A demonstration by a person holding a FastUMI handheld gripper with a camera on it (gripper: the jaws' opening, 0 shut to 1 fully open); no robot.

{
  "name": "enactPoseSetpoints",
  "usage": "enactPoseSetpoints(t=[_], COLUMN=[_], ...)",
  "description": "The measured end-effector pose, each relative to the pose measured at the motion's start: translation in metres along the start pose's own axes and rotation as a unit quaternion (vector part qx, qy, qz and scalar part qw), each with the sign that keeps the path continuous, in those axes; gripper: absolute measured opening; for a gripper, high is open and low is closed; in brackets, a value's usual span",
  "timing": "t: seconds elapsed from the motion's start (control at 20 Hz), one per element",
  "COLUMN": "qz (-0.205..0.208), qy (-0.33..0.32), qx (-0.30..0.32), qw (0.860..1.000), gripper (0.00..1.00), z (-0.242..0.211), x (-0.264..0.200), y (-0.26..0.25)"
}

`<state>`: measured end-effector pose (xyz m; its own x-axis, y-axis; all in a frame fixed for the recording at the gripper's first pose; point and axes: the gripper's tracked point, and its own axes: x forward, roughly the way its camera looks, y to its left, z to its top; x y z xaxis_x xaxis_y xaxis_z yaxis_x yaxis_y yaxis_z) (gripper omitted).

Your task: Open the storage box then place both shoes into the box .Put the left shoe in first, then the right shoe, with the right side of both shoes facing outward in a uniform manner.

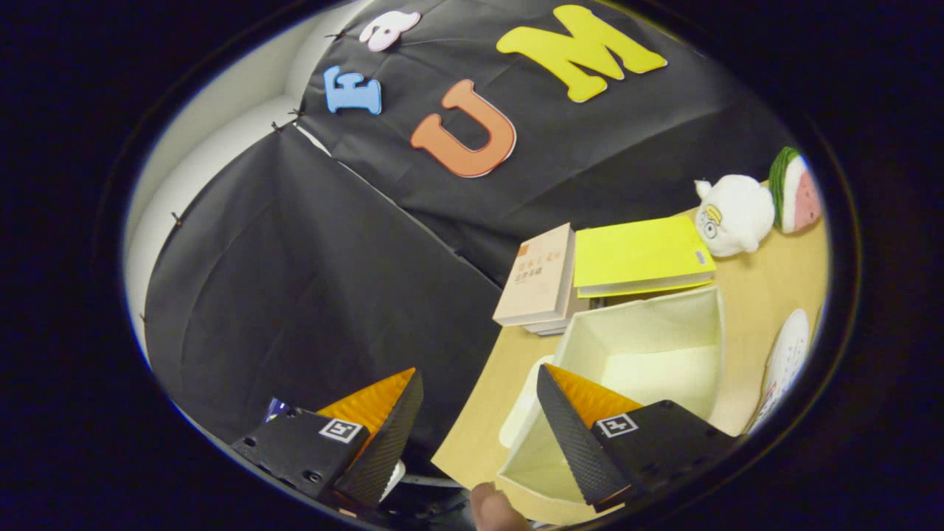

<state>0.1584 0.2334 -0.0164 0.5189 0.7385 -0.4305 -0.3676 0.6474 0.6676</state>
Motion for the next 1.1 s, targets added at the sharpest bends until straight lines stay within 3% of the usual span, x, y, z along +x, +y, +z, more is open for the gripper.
enactPoseSetpoints(t=[0.55,0.9,1.1], qz=[-0.154,-0.274,-0.297], qy=[0.048,0.098,0.150], qx=[-0.035,-0.028,-0.004], qw=[0.986,0.956,0.943], gripper=[0.99,0.99,0.95], z=[-0.030,-0.055,-0.081], x=[-0.106,-0.139,-0.139], y=[-0.170,-0.297,-0.340])
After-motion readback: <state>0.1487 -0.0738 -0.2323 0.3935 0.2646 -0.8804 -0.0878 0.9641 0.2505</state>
